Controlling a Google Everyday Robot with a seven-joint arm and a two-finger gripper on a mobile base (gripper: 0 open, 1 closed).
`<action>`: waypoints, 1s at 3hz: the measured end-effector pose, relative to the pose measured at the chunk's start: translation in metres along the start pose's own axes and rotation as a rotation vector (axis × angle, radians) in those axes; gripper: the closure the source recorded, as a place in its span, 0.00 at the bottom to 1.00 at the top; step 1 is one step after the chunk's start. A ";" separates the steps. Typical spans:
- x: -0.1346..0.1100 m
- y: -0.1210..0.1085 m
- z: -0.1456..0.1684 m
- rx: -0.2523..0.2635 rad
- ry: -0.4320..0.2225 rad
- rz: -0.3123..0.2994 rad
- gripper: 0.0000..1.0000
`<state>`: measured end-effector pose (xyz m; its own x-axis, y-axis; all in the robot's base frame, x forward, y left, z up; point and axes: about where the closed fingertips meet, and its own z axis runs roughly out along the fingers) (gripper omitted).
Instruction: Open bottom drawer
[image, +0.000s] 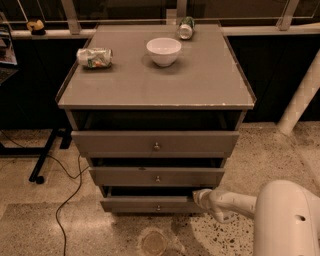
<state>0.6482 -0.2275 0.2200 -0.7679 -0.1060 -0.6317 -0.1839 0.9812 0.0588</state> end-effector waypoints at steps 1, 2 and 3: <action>-0.002 0.003 0.012 0.006 0.012 -0.007 1.00; -0.001 0.006 0.022 0.000 0.028 -0.018 1.00; -0.003 0.010 0.025 -0.021 0.024 -0.056 1.00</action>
Offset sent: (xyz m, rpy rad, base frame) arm 0.0191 0.0117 -0.0229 -0.0230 0.0399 0.0303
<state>0.6638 -0.2134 0.2033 -0.7707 -0.1645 -0.6156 -0.2394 0.9701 0.0404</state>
